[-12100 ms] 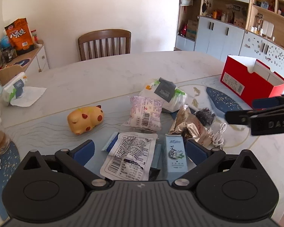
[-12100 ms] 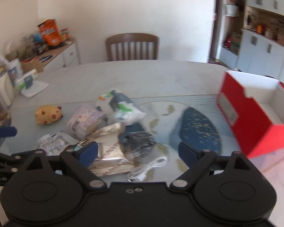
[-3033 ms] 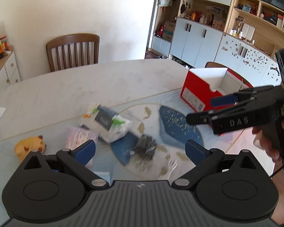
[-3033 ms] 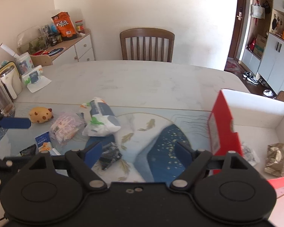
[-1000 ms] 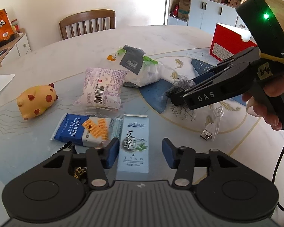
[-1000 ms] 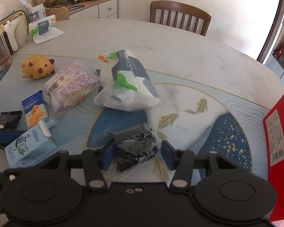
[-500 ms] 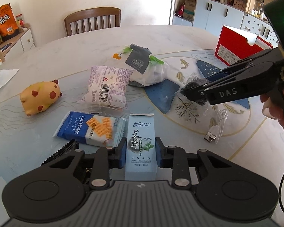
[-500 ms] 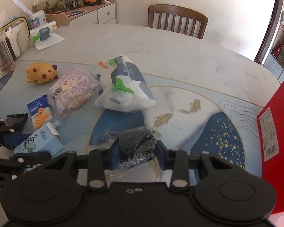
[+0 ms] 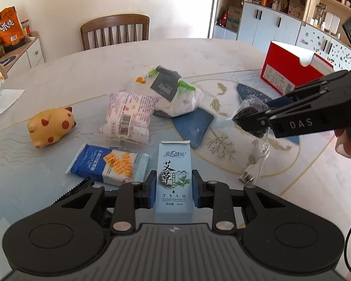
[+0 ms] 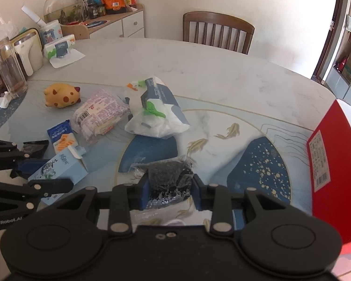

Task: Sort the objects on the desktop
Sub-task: 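Grasp the TSAO carton with the left tool while the right tool grasps the black mesh bag, then carry the TSAO carton and black mesh bag with both tools into the shoebox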

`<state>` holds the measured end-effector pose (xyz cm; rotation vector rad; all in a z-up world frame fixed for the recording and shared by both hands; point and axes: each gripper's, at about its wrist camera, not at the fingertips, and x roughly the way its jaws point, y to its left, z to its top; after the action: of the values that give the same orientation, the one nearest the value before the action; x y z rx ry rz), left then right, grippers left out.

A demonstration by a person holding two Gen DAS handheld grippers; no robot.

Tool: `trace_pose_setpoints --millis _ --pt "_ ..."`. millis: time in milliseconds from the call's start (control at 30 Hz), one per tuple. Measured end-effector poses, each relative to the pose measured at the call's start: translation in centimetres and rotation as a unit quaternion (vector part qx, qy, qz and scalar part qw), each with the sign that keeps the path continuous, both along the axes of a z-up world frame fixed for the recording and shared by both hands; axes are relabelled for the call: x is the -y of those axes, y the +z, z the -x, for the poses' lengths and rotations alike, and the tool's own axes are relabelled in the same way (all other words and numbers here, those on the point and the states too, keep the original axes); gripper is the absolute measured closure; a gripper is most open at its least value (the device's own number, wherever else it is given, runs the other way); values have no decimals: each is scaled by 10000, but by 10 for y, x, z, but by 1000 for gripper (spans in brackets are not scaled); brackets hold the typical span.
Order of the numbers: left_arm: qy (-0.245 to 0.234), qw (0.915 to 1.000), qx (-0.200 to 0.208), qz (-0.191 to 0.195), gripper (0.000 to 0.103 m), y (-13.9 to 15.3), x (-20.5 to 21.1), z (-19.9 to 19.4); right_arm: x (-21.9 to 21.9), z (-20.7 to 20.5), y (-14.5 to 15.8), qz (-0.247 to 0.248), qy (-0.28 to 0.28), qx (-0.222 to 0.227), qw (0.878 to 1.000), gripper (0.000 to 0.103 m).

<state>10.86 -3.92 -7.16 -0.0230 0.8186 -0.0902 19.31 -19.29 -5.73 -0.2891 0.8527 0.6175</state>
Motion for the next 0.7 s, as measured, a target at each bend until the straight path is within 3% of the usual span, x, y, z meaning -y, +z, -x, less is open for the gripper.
trace_pose_setpoints --millis 700 --pt "-184 9991 390 -4 75 59 52 -8 66 11 50 -299 -377 -93 9988 69"
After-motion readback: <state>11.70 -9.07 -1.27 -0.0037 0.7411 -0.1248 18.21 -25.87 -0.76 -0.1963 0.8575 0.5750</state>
